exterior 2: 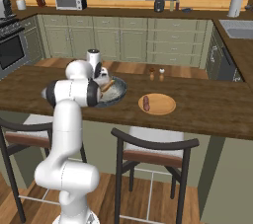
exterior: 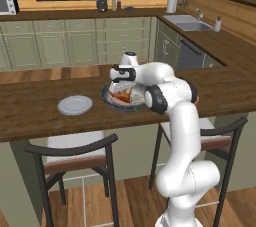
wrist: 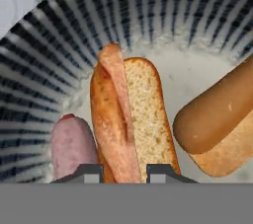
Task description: Place one bun and one sausage from the bowl on each plate.
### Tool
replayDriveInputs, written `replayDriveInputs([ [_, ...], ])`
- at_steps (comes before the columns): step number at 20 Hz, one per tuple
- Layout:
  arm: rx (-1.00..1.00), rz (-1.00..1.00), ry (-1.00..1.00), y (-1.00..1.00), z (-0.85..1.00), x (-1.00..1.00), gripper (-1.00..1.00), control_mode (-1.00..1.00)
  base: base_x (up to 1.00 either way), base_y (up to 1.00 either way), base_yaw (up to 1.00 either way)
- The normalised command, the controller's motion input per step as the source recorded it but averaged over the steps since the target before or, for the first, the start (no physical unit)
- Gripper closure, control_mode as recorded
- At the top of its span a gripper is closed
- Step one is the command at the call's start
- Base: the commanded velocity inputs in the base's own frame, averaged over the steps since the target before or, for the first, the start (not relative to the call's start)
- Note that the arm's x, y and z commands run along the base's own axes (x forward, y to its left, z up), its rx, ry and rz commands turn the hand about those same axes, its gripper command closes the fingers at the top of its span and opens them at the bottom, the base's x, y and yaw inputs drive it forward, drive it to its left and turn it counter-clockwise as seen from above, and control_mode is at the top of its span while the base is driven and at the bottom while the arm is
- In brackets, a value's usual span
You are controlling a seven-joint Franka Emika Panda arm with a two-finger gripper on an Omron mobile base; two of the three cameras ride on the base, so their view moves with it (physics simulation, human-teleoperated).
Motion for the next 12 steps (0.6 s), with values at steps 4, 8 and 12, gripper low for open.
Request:
replayDriveInputs([
  [4, 0.00, 0.02, 0.00, 0.00, 0.88, -0.51, 1.00, -1.00, 0.00, 0.00, 0.00],
  [8, 0.03, 0.00, 0.00, -0.21, 0.77, -0.55, 1.00, -1.00, 0.00, 0.00, 0.00],
  [12, 0.06, 0.00, -0.01, -0.72, 0.54, -0.76, 1.00, -1.00, 0.00, 0.00, 0.00],
])
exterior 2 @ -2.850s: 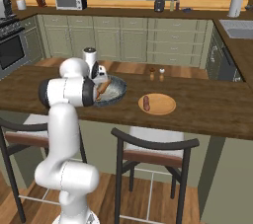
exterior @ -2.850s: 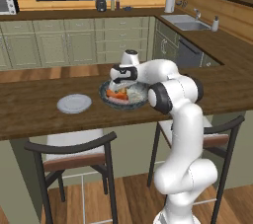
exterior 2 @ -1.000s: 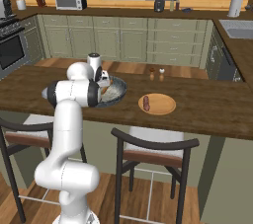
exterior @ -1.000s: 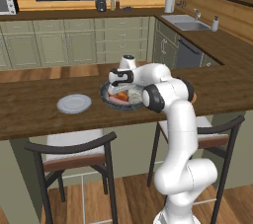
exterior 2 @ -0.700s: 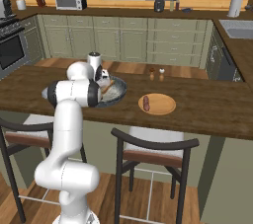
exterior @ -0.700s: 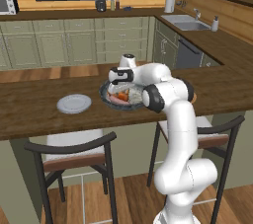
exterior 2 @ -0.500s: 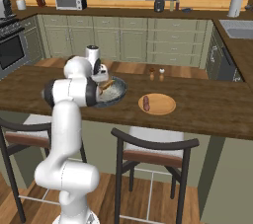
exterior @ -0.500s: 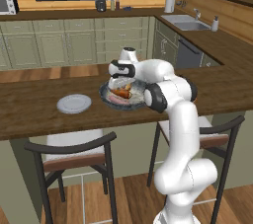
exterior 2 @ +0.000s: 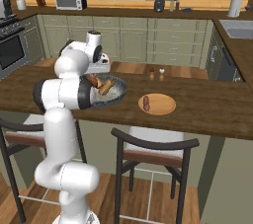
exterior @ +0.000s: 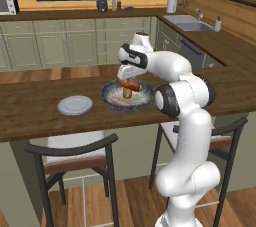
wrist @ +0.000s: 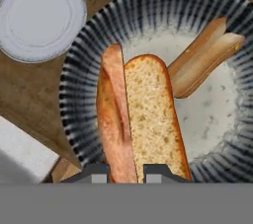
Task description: Place one bun and one sausage from the bowl on each plate.
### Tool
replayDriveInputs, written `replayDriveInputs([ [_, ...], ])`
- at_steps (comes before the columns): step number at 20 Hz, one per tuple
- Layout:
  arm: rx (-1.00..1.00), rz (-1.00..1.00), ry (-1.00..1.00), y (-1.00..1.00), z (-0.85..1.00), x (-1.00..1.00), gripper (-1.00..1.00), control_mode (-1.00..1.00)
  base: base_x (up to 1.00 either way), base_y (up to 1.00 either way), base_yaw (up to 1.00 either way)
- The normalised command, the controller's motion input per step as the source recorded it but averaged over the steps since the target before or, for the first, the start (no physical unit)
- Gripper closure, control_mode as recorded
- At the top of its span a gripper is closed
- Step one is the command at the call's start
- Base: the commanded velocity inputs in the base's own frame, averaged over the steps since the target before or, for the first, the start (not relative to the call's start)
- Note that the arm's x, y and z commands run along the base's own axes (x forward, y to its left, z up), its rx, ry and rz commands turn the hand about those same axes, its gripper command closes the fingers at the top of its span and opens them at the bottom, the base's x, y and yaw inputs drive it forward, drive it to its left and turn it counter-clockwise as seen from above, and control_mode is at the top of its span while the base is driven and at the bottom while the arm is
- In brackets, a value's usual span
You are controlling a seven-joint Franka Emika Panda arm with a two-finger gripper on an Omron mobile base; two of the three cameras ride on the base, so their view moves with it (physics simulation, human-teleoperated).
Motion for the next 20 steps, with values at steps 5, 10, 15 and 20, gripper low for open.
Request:
replayDriveInputs([
  [5, 0.09, -0.06, -0.09, -1.00, 0.06, -1.00, 1.00, -1.00, 0.00, 0.00, 0.00],
  [10, 0.00, -0.19, -0.02, -0.95, 0.11, -0.99, 1.00, -1.00, 0.00, 0.00, 0.00],
  [15, 0.00, -0.14, 0.00, -0.99, 0.21, -0.39, 1.00, -1.00, 0.00, 0.00, 0.00],
  [20, 0.00, -0.08, 0.00, -1.00, 0.02, 0.26, 1.00, -1.00, 0.00, 0.00, 0.00],
])
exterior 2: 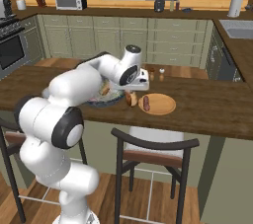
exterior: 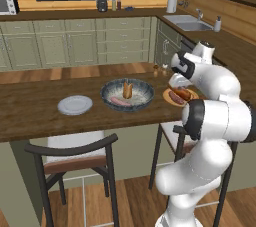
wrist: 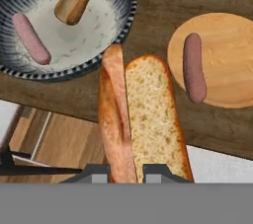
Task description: Place one bun and one sausage from the bowl on each plate.
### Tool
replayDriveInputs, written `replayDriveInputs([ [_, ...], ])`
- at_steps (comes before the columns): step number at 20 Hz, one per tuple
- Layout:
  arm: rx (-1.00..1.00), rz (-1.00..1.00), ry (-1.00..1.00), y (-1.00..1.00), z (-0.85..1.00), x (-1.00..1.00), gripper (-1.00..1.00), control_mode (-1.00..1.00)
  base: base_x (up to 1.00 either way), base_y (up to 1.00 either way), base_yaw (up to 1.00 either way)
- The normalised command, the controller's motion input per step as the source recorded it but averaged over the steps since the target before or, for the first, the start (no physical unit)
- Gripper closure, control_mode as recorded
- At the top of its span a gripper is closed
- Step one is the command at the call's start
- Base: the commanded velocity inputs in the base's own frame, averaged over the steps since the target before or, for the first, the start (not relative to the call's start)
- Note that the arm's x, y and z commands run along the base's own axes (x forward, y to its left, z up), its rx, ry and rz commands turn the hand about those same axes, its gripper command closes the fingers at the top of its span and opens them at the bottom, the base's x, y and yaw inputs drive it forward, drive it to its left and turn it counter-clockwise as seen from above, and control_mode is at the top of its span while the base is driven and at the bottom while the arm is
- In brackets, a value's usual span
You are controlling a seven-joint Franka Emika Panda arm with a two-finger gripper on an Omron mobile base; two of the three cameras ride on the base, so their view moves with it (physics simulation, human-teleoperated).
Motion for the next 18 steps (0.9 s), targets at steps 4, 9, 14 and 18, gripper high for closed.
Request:
replayDriveInputs([
  [4, 0.00, -0.12, 0.00, -1.00, -0.01, 0.33, 1.00, -1.00, 0.00, 0.00, 0.00],
  [9, 0.00, -0.26, 0.00, -0.76, -0.01, 0.24, 1.00, -1.00, 0.00, 0.00, 0.00],
  [14, 0.00, -0.01, 0.00, -0.29, -0.37, 0.24, 1.00, -1.00, 0.00, 0.00, 0.00],
  [18, 0.00, 0.00, 0.00, -0.16, -0.57, 0.34, 1.00, -1.00, 0.00, 0.00, 0.00],
])
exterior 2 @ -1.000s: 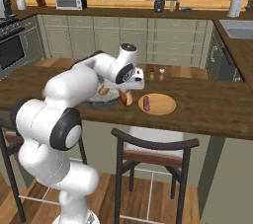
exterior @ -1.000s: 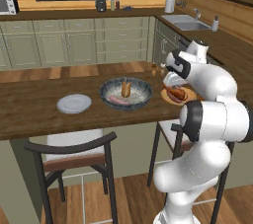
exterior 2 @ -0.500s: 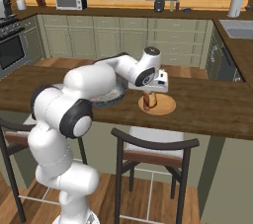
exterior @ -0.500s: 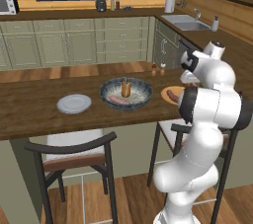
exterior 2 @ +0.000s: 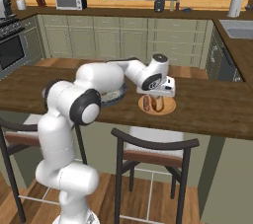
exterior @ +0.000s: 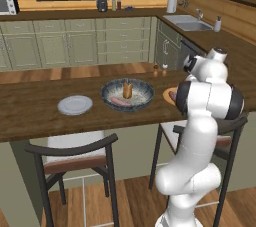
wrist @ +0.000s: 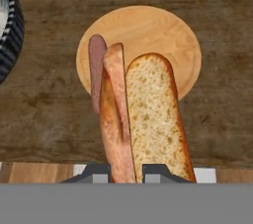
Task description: Place one bun and one sausage from the bowl on each plate.
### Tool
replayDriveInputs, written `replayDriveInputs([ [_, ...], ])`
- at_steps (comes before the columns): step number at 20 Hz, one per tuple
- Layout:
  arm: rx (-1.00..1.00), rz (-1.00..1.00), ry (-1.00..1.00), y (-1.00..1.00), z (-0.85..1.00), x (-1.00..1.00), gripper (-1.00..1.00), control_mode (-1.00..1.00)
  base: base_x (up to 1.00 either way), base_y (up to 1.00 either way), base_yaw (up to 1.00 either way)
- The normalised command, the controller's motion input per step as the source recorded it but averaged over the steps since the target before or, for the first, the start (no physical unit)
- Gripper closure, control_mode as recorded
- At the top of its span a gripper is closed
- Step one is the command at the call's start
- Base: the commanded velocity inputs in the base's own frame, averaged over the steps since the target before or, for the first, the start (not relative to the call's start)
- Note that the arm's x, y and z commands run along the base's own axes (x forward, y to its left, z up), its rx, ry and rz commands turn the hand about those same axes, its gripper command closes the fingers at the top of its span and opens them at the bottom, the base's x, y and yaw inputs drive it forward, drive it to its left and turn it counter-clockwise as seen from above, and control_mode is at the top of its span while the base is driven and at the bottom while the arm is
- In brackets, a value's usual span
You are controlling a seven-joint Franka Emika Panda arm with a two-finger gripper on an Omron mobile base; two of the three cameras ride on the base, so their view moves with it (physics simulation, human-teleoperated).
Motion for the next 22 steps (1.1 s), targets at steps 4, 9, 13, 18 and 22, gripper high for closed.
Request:
replayDriveInputs([
  [4, 0.00, 0.00, 0.00, -0.12, -0.57, 0.43, 1.00, -1.00, 0.00, 0.00, 0.00],
  [9, 0.00, 0.00, 0.00, -0.04, -0.09, 0.72, 1.00, -1.00, 0.00, 0.00, 0.00],
  [13, 0.00, 0.00, 0.00, -0.03, -0.22, 0.64, 1.00, -1.00, 0.00, 0.00, 0.00],
  [18, 0.00, 0.00, 0.00, 0.00, -0.37, 0.12, 1.00, -1.00, 0.00, 0.00, 0.00],
  [22, 0.00, 0.00, 0.00, 0.00, -0.17, 0.00, 1.00, -1.00, 0.00, 0.00, 0.00],
])
